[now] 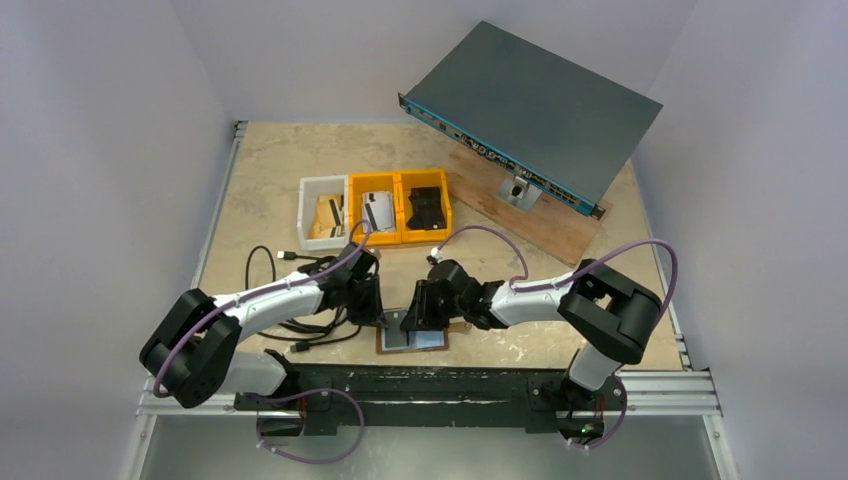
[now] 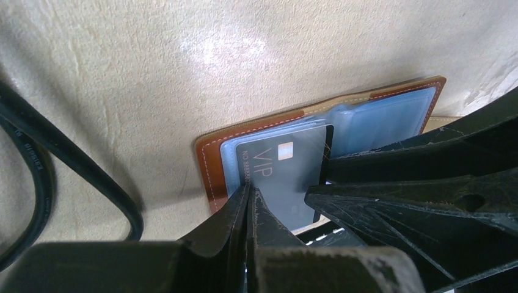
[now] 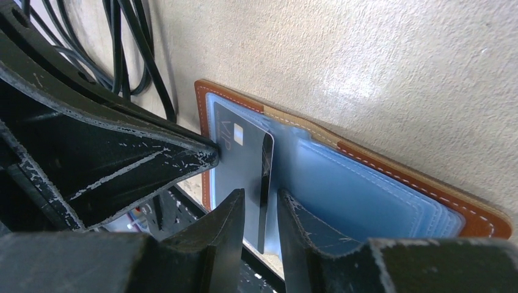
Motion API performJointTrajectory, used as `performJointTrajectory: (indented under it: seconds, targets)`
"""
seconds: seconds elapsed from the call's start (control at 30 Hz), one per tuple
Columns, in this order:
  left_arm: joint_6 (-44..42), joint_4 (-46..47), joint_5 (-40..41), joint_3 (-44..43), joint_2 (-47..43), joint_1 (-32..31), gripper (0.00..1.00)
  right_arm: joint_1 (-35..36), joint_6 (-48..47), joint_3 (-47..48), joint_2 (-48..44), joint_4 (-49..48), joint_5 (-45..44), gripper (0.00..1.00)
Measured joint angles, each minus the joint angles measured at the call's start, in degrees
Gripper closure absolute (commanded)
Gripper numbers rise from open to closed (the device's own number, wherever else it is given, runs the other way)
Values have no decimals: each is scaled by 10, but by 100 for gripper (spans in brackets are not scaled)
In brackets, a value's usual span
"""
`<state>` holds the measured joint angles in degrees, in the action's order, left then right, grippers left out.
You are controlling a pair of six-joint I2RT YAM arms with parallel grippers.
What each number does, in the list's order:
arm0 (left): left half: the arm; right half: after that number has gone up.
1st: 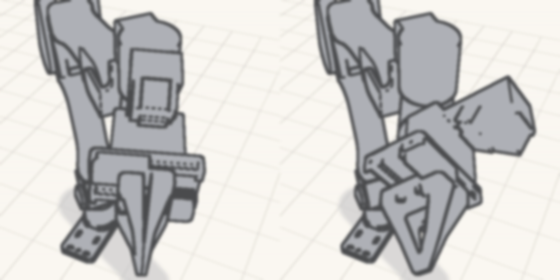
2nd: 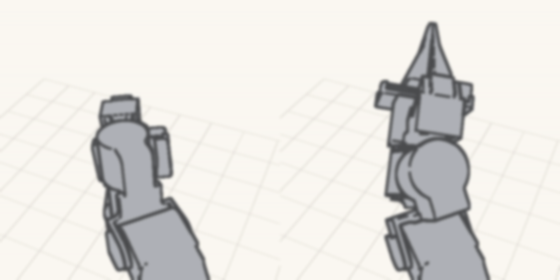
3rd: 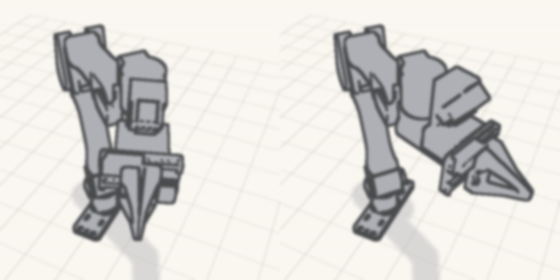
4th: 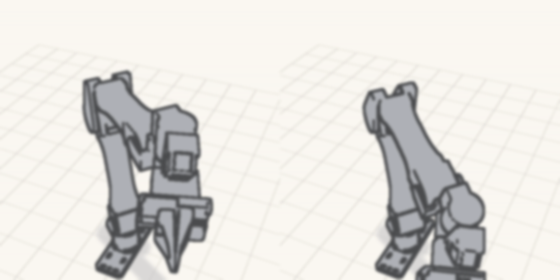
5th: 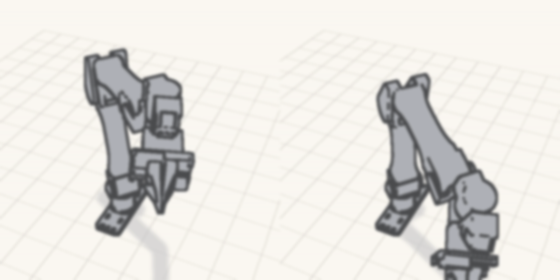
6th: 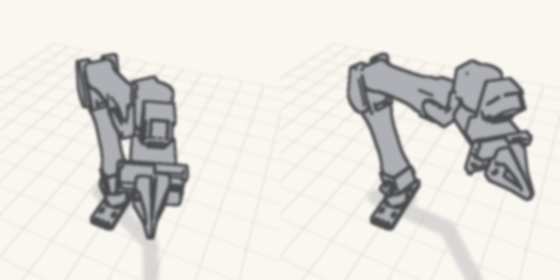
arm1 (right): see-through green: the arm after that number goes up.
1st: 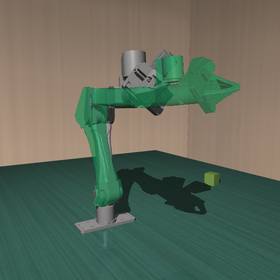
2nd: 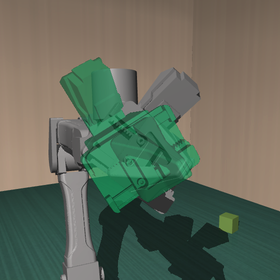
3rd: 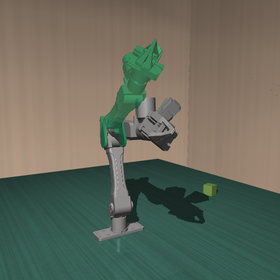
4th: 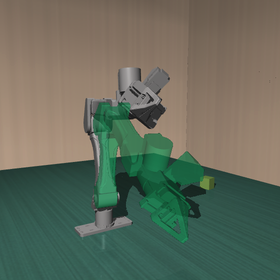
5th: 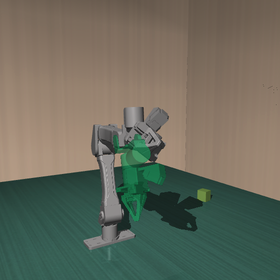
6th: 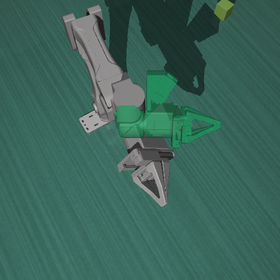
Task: Take the credit cards out of the card holder
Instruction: Remove the credit card from the card holder.
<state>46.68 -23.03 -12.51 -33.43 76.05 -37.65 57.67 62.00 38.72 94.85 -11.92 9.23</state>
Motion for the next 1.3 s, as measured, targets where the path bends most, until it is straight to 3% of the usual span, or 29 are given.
performJointTrajectory:
  seconds: [0.47,0.97,1.3]
  targets:
    - [27,52,-8,-1,23,-4,100,-21,26,-59,-1,-107,36,73]
    - [51,78,-9,16,16,-11,100,-61,101,-179,34,-356,107,80]
    - [52,89,-11,21,14,-10,100,-63,125,-184,69,-413,125,86]
